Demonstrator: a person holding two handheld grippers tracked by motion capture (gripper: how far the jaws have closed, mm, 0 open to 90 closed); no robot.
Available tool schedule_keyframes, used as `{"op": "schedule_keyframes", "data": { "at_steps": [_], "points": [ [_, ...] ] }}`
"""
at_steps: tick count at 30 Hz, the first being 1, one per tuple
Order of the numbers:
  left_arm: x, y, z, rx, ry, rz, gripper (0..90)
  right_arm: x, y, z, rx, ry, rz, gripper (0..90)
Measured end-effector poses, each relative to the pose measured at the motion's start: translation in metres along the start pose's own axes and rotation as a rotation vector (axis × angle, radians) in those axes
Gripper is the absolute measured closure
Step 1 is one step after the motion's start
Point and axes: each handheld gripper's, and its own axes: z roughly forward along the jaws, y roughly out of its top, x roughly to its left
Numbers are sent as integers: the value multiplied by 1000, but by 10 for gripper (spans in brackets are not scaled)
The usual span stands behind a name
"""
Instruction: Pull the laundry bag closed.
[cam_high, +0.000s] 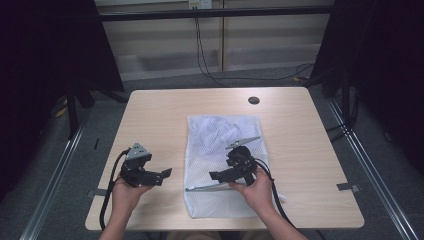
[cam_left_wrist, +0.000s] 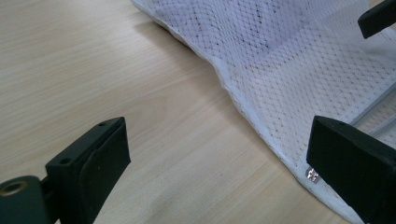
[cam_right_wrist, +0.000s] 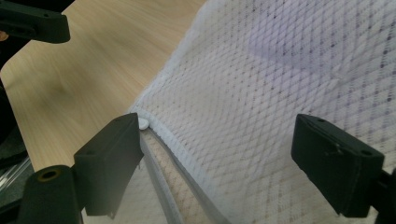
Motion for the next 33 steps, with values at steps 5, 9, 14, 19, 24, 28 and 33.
{"op": "schedule_keyframes", "data": {
  "at_steps": [5, 9, 14, 19, 24, 28, 33],
  "points": [
    [0, 0, 0, 3, -3, -1, 59, 3, 0, 4, 8, 10, -3, 169],
    [0, 0, 0, 3, -4, -2, 61, 5, 0, 7, 16, 12, -3, 175],
    [-1, 0, 1, 5, -19, -4, 73, 6, 0, 11, 19, 24, -3, 183],
    [0, 0, 0, 6, -11, -5, 74, 8, 0, 15, 32, 38, 5, 211],
    [0, 0, 0, 11, -9, -7, 75, 10, 0, 18, 38, 59, 25, 226],
    [0, 0, 0, 16, -9, -5, 76, 12, 0, 22, 46, 86, 28, 251],
    [0, 0, 0, 19, -14, -8, 77, 15, -1, 26, 56, 95, 35, 275]
  ]
}}
